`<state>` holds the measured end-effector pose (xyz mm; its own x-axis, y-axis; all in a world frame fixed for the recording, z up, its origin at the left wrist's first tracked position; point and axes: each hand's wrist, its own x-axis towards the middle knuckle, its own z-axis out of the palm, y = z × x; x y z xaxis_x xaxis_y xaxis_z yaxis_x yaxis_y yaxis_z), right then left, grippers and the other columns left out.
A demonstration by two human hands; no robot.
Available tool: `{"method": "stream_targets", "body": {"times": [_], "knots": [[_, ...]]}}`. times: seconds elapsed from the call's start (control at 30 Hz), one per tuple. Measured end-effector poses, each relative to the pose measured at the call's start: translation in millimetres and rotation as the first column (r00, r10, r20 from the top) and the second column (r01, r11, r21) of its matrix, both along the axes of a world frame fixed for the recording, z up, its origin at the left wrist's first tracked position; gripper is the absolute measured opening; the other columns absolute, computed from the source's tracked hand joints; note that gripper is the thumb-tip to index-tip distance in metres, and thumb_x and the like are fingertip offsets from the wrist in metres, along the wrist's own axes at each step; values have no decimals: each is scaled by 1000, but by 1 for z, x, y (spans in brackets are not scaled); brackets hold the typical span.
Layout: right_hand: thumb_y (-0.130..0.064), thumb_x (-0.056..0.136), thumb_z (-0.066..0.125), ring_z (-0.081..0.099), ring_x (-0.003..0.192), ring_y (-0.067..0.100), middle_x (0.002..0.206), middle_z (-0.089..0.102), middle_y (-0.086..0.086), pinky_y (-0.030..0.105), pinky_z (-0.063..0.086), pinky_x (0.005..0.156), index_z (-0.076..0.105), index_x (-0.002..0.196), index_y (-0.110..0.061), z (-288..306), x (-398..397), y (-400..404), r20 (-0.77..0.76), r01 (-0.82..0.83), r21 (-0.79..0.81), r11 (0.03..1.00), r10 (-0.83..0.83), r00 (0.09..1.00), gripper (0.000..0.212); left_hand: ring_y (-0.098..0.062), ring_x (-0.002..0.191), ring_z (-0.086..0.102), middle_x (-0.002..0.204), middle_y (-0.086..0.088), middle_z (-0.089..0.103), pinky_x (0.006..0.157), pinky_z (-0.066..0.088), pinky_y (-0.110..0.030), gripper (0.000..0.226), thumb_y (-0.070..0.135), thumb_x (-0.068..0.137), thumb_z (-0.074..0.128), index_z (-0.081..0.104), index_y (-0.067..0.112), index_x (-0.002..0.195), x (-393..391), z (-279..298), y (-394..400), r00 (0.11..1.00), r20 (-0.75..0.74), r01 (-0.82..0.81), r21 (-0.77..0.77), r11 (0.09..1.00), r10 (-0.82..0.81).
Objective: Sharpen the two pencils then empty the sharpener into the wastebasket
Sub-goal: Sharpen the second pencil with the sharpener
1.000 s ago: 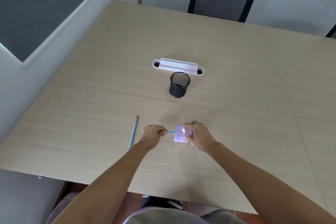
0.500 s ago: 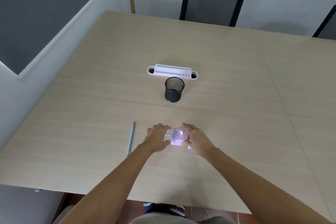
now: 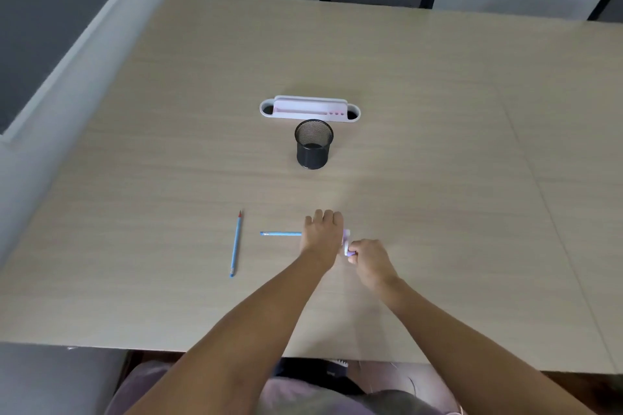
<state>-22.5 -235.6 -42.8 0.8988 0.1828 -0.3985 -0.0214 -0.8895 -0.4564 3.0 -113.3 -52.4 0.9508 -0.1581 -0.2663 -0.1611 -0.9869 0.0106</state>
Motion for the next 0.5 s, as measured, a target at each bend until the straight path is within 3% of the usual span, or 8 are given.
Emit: {"method": "stream_targets", "body": {"times": [0.1,0.17,0.27,0.37,0.5], "knots": [[2,82,50,37,69,21,63,34,3,29,22,55,35,53,-18,2,4,0,-18,-67,-85,994,66,998,38,-25,97,52,107,-6,57,76,40,-32,34,15,81,64,46,10,109,-1,-2,-4,999,7,-41,12,999,41],[-2,87,49,40,74,21,77,40,6,26,25,60,50,68,-14,4,4,-1,-32,-125,-108,986,122,992,22,-25,97,52,107,-6,57,77,41,-32,31,17,84,63,46,10,108,-1,-3,-5,999,15,-52,16,999,51],[-8,93,47,55,81,28,85,51,13,31,35,66,61,83,-5,8,-2,-9,-5,-184,-96,978,184,983,18,-25,98,51,107,-6,56,78,41,-31,36,22,83,67,45,10,109,-1,-3,-6,999,18,-44,31,999,43],[-12,95,48,59,89,31,97,62,15,34,42,76,65,98,-2,21,-8,-20,91,-222,-67,973,228,969,20,-25,98,50,108,-8,55,78,41,-31,44,11,75,70,44,9,110,-1,1,-7,1000,3,-20,8,1000,20],[1,87,58,63,80,28,86,67,12,35,52,72,70,87,-5,39,14,-25,310,-293,-58,954,296,903,13,-30,102,48,111,-11,54,80,40,-35,34,8,81,61,44,7,111,-2,0,-7,999,32,-20,-66,998,22]]}}
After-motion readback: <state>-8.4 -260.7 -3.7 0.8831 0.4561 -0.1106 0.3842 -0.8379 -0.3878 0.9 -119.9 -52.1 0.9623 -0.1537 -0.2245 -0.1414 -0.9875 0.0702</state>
